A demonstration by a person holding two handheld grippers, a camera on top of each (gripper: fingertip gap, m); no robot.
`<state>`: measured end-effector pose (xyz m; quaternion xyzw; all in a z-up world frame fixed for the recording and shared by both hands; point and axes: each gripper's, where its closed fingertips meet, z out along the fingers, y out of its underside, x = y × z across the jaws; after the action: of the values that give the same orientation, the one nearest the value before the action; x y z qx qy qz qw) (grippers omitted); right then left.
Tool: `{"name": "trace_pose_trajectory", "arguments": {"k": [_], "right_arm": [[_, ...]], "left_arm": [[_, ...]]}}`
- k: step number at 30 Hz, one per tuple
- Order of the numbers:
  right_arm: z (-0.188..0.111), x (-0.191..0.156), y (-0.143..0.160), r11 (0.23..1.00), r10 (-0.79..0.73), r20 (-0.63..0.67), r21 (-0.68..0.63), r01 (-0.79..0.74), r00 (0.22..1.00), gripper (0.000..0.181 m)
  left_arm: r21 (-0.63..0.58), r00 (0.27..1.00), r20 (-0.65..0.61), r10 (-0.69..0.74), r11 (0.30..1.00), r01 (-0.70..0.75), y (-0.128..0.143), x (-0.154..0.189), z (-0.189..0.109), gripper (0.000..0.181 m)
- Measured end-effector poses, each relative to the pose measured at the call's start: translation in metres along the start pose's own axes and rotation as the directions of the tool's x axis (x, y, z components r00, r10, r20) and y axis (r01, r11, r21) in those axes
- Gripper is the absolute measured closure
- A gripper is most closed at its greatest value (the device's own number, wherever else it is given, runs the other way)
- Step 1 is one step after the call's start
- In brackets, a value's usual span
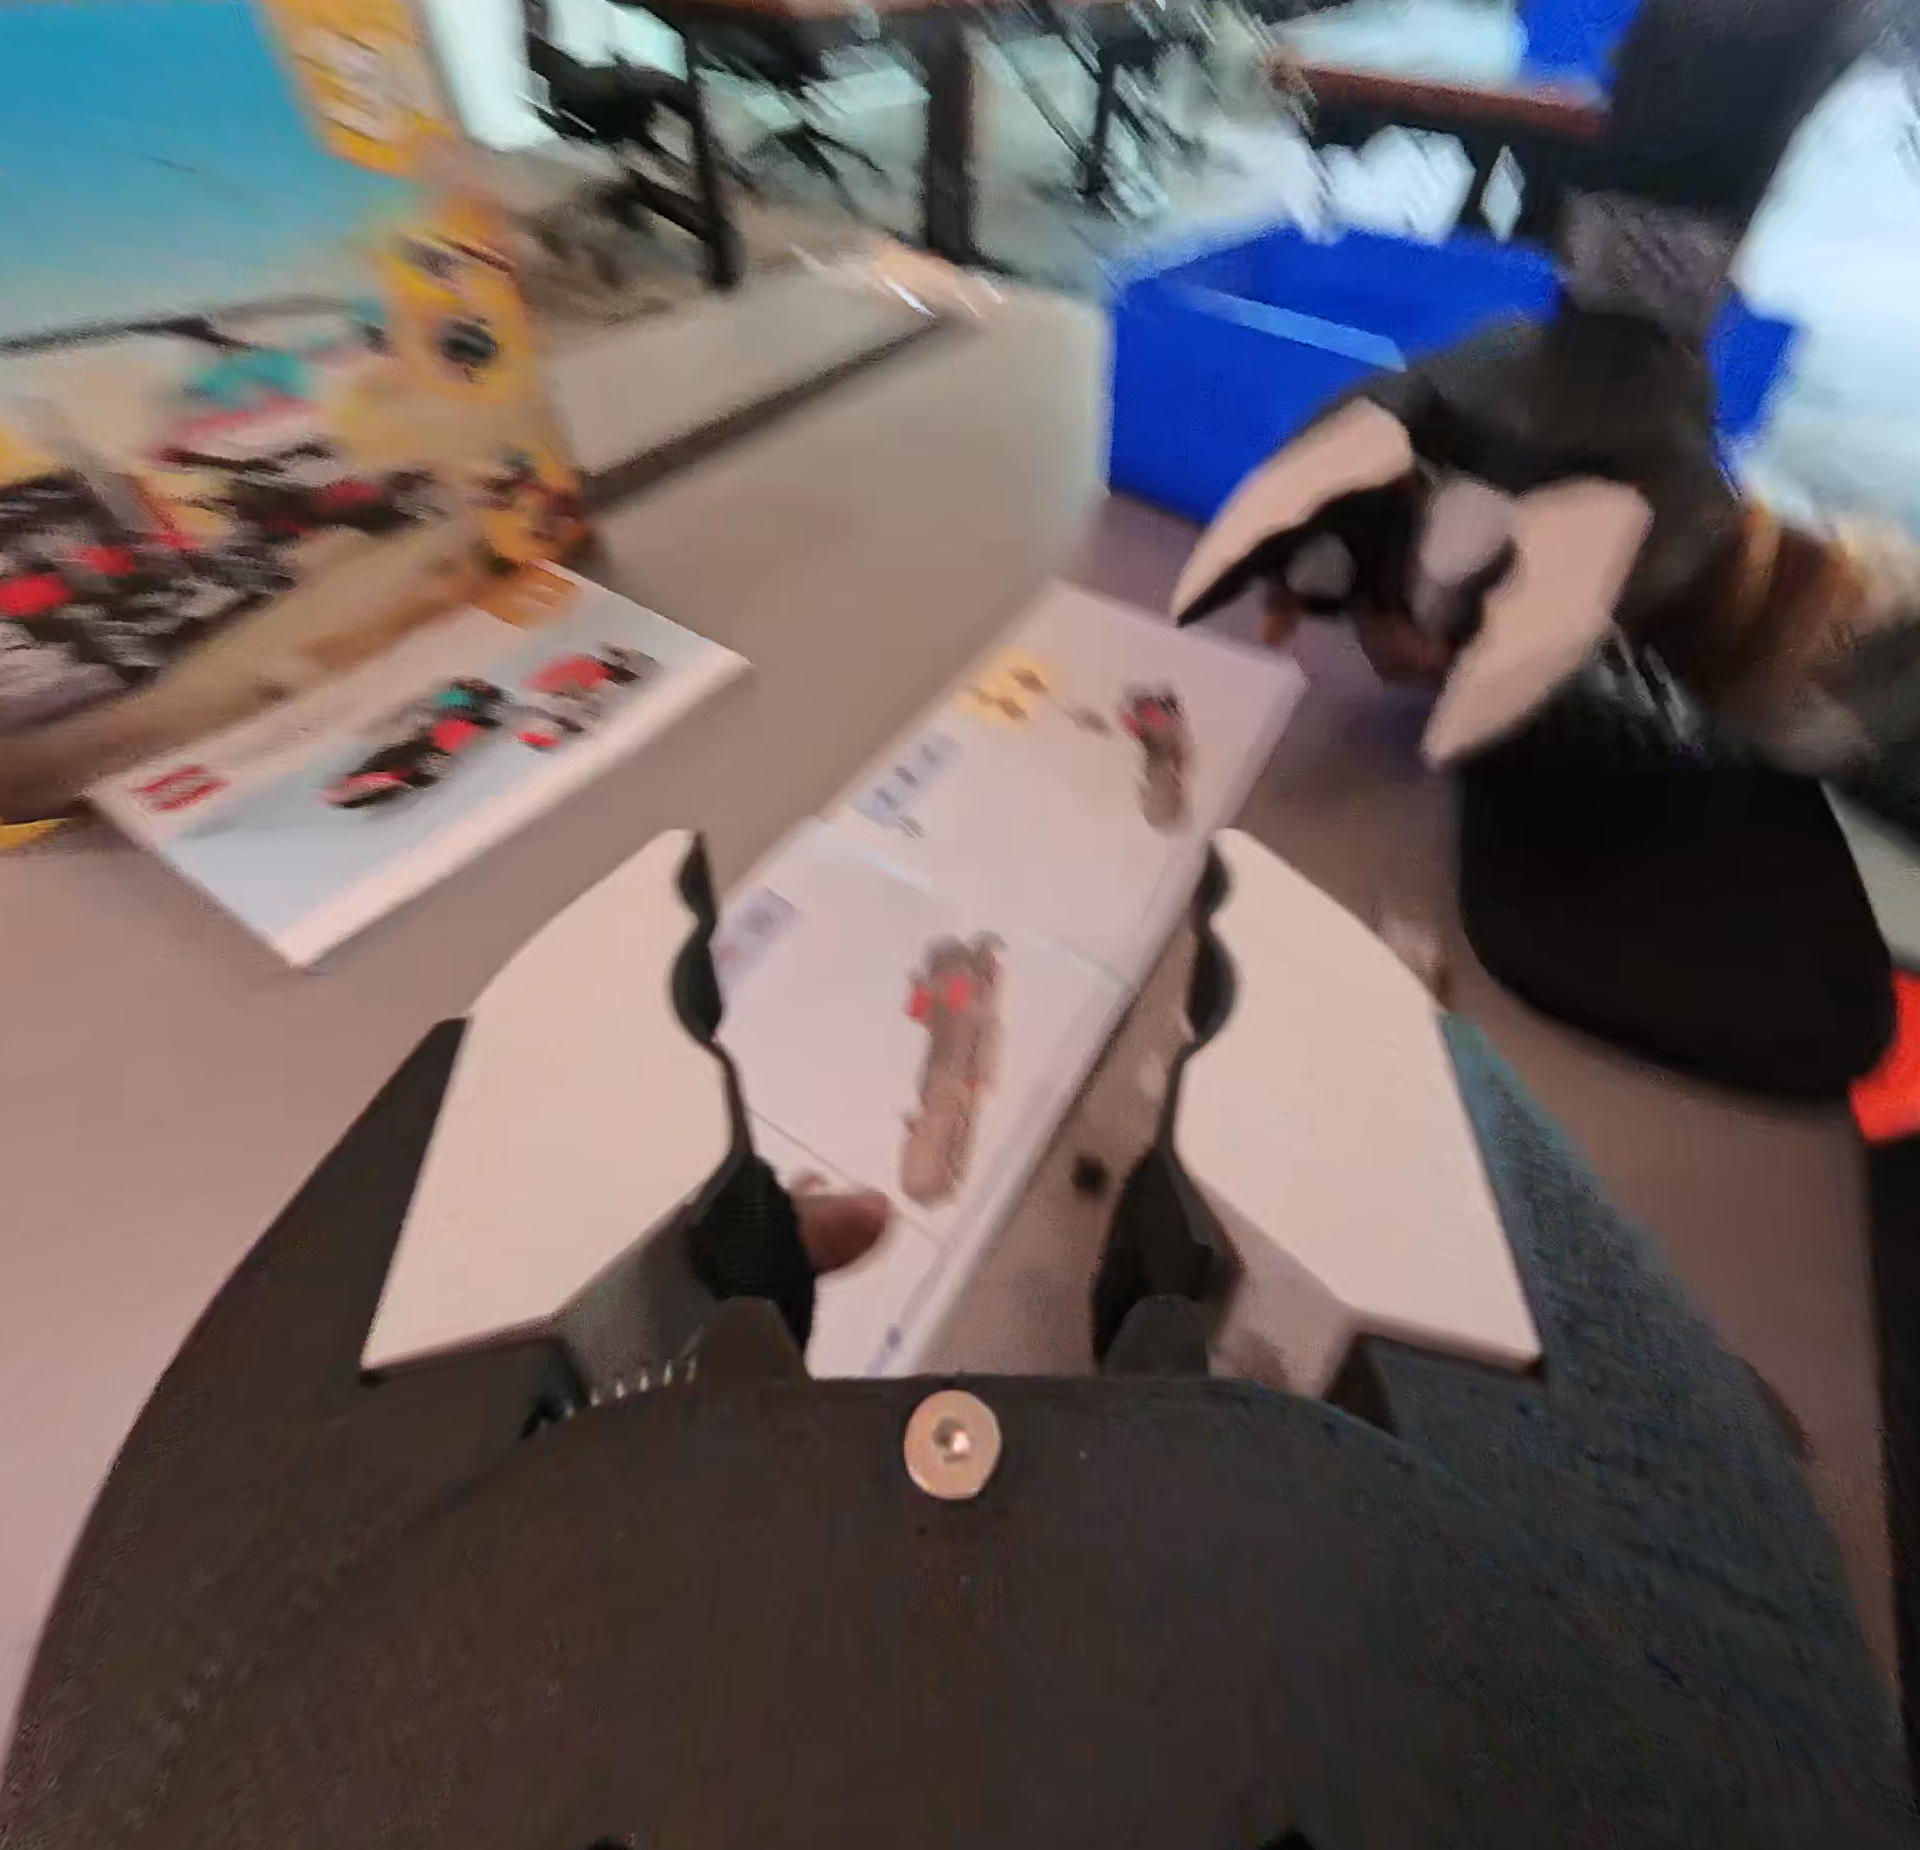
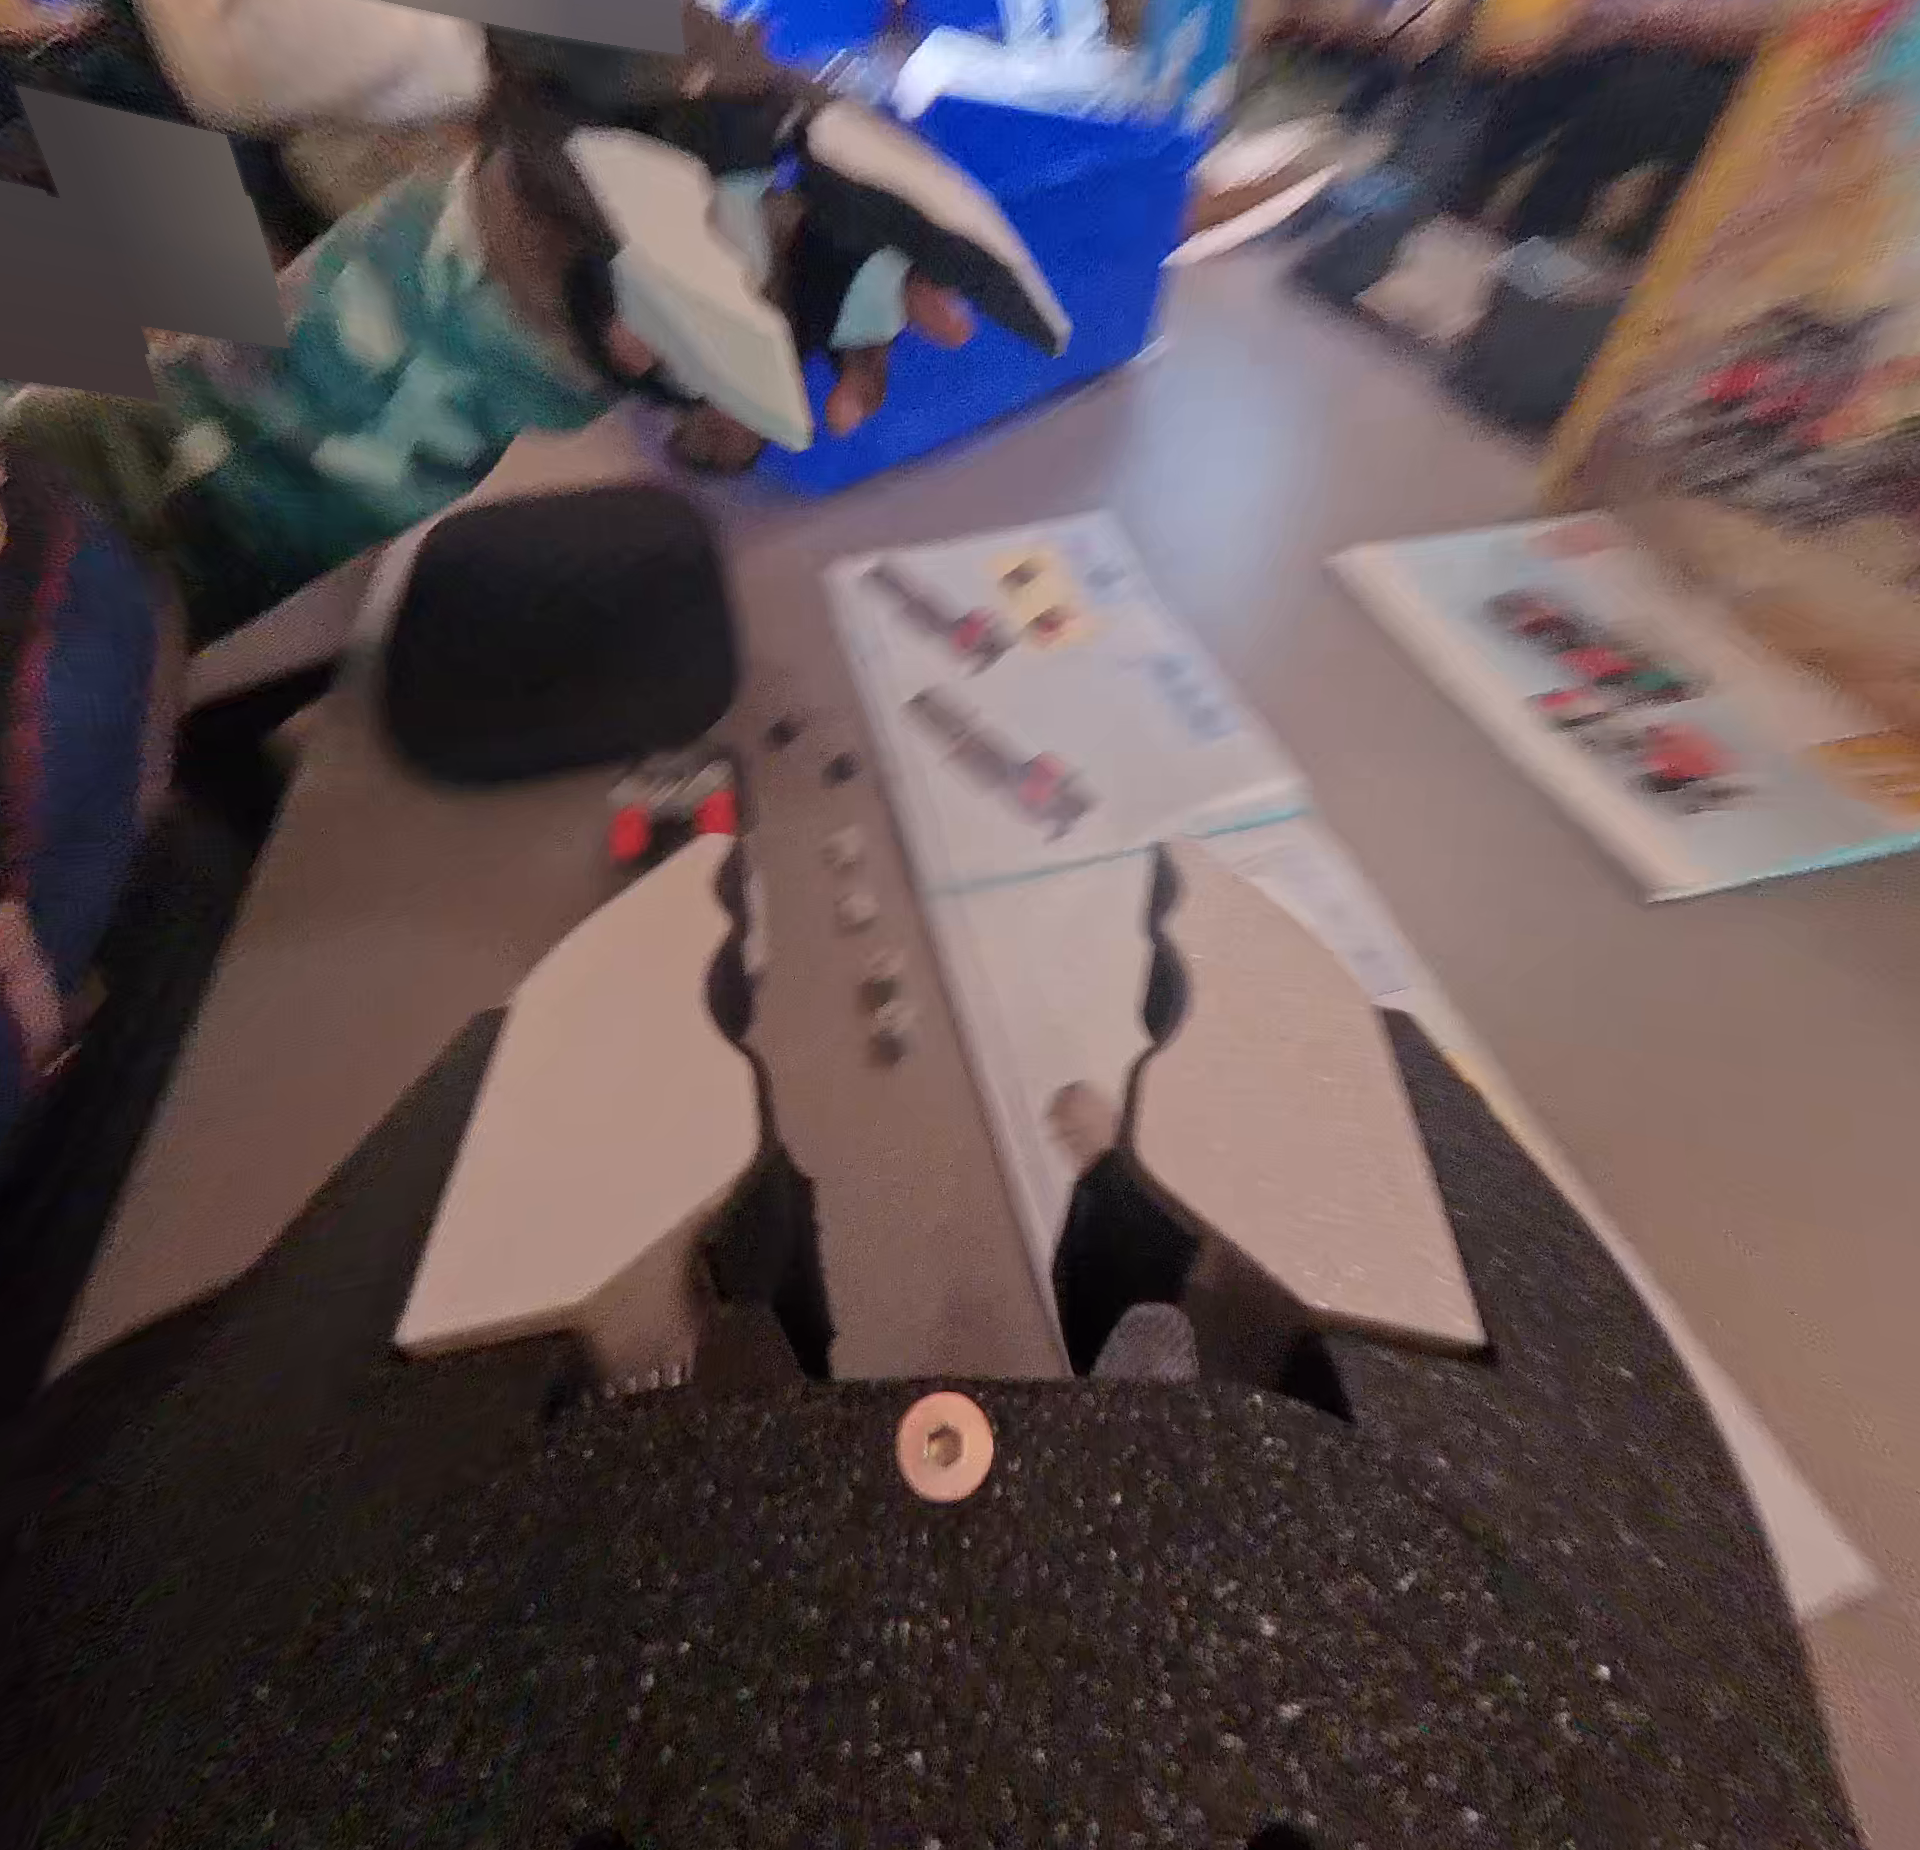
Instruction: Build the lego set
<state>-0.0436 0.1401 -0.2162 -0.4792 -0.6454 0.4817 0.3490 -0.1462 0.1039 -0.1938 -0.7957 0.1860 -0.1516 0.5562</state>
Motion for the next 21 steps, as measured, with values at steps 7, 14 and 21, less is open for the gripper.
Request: {"name": "trace_pose_trajectory", "arguments": {"k": [7,14,21], "right_arm": [[-0.017,0.057,-0.034,0.937,0.026,-0.377,0.333,0.109,0.926,0.034],[-0.036,0.061,-0.042,0.883,-0.063,-0.489,0.379,0.277,0.870,0.085],[-0.059,0.070,-0.031,0.903,0.052,-0.471,0.399,0.160,0.880,0.180]], "left_arm": [[0.325,0.992,0.085,-0.094,0.944,0.062,-0.038,-0.043,0.018,0.039],[0.447,0.997,0.080,-0.016,0.894,-0.021,-0.029,-0.032,0.007,0.106],[0.356,0.973,0.230,0.011,0.930,-0.094,-0.017,-0.049,0.003,0.181]]}}
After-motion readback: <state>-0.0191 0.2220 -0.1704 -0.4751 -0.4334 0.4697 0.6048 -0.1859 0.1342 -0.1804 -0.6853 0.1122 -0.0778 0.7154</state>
